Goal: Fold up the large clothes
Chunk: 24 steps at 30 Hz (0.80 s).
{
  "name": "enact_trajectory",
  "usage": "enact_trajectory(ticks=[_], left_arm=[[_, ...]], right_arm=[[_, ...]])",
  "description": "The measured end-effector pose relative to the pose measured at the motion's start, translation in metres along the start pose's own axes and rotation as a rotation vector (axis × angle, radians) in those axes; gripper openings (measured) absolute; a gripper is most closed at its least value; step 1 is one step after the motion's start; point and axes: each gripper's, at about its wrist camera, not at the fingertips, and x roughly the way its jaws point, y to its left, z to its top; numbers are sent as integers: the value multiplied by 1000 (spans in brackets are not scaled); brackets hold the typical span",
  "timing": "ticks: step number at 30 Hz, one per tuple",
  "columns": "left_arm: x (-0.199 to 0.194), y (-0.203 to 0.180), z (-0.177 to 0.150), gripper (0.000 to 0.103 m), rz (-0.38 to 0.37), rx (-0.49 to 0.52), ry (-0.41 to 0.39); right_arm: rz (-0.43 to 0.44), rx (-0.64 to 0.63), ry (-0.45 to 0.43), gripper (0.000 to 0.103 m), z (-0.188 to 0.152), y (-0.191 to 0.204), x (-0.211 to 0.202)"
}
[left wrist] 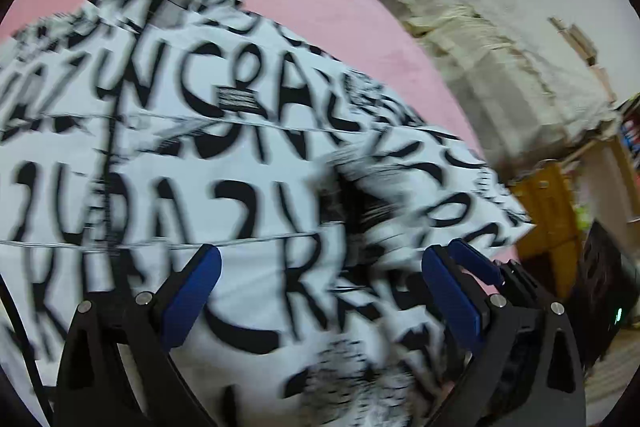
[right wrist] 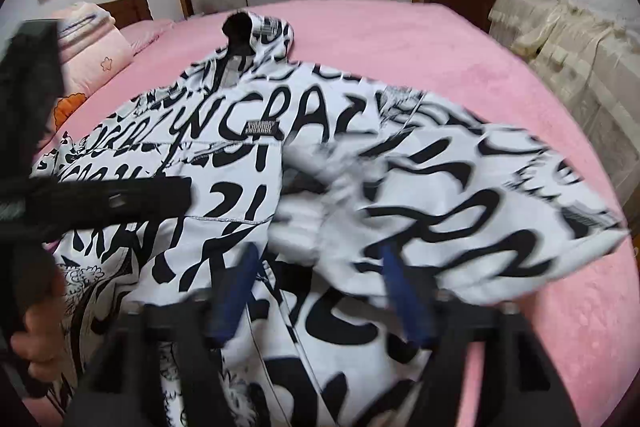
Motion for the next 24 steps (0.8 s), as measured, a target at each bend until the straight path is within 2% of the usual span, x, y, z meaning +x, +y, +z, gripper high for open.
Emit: enact_trajectory(ticks=[3,6,9,11,13,17,18,19,20,21,23,24], left_arm=[[21,-7,2,100,-101,-35,61],[37,-12,0,98,-123,-53,99],[54,-12,-4,91,-223,-123,149],[64,-11,-9,83,-270,-176,185],[78,-9,-14,81,-276,-229,208],[88,-6,-16,79,-276,-275,184],[90,-7,-13,74,-287,-291,172],[94,-8,-11,52,-317,-304,174],[96,-8,-8,41,-316,-312,183],[98,-9,-6,36,-309,-320,187],[101,-14,0,19,-282,-306,180],[102,-18,4,19,-265,-295,179]], right_arm=[[-45,-36,-8,68,-2,5,-6],[-30,2,4,68,-9,-1,-9],[-14,68,-14,68,-17,-8,-21],[-5,111,-28,68,-24,-13,-29],[1,139,-40,68,-29,-16,-35],[15,172,-44,68,-38,-21,-40],[18,174,-36,68,-40,-22,-39],[19,173,-31,68,-41,-22,-38],[16,170,-23,68,-43,-22,-36],[9,168,-15,68,-44,-23,-35],[2,166,-10,68,-46,-22,-32],[-3,166,-8,68,-47,-23,-32]])
